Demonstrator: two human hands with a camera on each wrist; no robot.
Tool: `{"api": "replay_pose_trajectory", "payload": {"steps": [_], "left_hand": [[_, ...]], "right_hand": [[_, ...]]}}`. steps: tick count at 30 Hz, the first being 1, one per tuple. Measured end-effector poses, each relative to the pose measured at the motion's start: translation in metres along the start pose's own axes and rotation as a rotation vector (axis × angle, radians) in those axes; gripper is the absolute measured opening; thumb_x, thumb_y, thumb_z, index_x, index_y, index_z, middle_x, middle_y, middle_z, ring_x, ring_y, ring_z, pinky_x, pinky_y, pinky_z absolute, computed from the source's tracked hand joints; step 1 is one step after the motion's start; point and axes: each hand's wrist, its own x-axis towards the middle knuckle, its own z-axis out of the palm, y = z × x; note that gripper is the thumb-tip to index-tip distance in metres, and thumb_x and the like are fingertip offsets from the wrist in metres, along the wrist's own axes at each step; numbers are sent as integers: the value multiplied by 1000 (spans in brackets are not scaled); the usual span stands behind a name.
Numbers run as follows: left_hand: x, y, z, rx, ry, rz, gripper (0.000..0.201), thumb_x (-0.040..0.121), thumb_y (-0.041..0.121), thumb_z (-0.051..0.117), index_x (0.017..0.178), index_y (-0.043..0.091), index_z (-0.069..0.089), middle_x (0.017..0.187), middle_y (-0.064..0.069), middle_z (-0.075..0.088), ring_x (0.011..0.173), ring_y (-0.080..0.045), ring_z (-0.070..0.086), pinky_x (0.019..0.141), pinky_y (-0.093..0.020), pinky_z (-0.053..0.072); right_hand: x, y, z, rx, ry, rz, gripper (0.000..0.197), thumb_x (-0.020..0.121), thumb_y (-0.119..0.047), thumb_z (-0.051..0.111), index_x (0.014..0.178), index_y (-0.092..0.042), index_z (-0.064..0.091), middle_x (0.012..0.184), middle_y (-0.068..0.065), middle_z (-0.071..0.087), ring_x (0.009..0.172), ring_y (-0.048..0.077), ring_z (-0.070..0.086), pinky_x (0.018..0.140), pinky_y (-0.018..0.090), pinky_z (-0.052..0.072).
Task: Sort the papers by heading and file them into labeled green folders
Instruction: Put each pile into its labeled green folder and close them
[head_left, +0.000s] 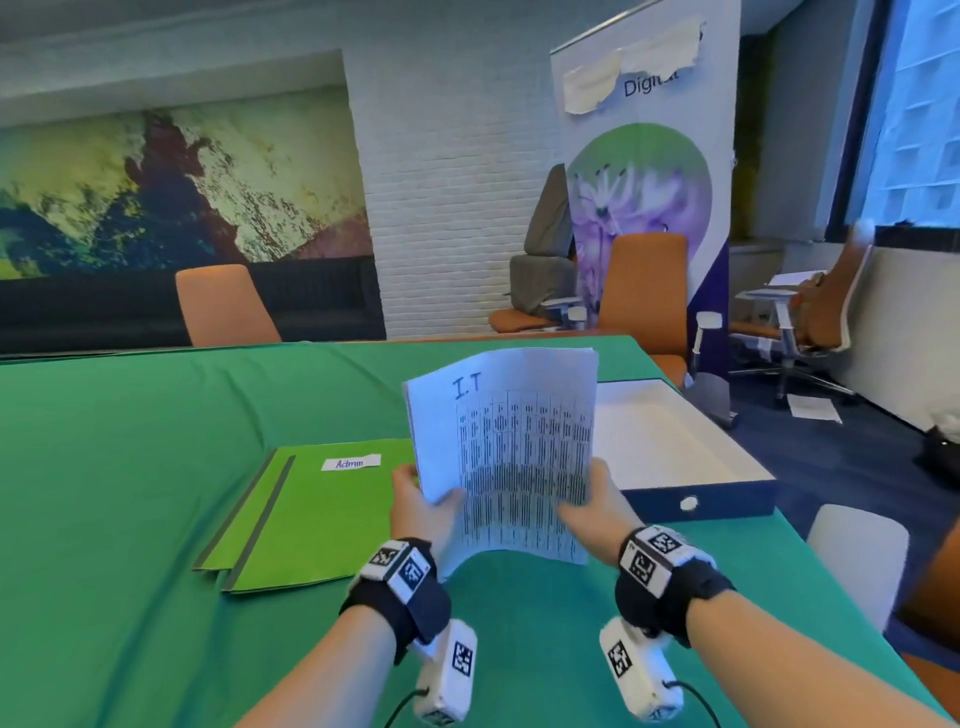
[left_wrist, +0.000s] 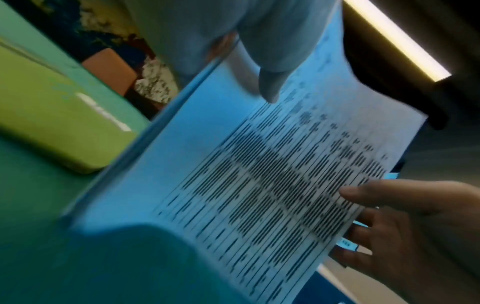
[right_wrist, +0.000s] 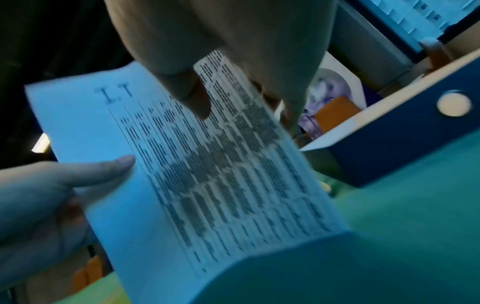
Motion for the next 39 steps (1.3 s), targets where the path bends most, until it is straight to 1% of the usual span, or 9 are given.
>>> {"api": "replay_pose_trajectory", "payload": {"steps": [2,3,6,10,15,19,25,33,39], "left_hand": [[4,-19,1,122,-96,-55,52,83,9,66,129,8,40,125,-10,57,106,-26,57,95,-32,43],[6,-23,3,162,-126,-62,50,84,7,65,129,8,42,129,-10,57,112,-27,57,98,-34,42],[17,-15,6,187,-142,-66,44,85,2,62,127,7,49,127,-11,59,114,-29,57,99,-36,41],[38,5,15,160,-110,-5,40,83,7,66,120,7,51,120,-11,62,102,-28,61,92,-39,48],[76,0,37,352,-198,35,38,82,23,70,113,7,54,91,-3,60,86,-24,59,84,-36,52],[95,-21,55,915,-461,113,40,83,34,67,118,17,59,126,-1,59,112,-18,56,93,-27,45],[102,-48,79,1119,-726,192,66,75,46,71,132,25,47,140,5,46,125,-16,46,106,-31,37],[99,-36,86,1320,-765,313,57,76,53,57,128,32,47,134,4,48,119,-21,48,98,-37,44],[85,-37,109,1229,-773,314,68,79,63,53,138,31,39,148,4,37,139,-24,29,113,-41,28]], "right_hand": [[2,14,0,-143,-100,78,63,89,-15,55,139,-21,18,103,12,57,66,22,61,55,29,53],[4,18,0,-202,-116,93,64,91,-17,55,142,-19,16,117,13,55,85,26,65,72,33,56],[13,20,-3,-261,-78,110,44,94,-18,52,134,-11,34,129,10,53,112,27,57,95,32,46],[38,16,-18,-252,30,60,12,95,-15,47,102,-19,56,107,6,66,89,23,61,80,34,52],[70,21,-60,-254,252,111,18,95,-14,44,103,-16,60,106,10,66,82,26,56,73,29,44],[87,37,-81,-236,298,196,22,94,-9,43,107,-15,59,103,11,64,79,25,54,70,29,43],[107,60,-81,-148,316,203,19,96,-13,43,99,-18,62,97,6,65,83,25,62,77,39,55],[110,70,-79,49,393,213,15,97,-13,44,93,-22,56,98,4,64,88,26,64,82,42,55],[107,75,-80,63,389,243,13,96,-16,45,94,-22,57,100,5,67,84,24,67,76,43,58]]}}
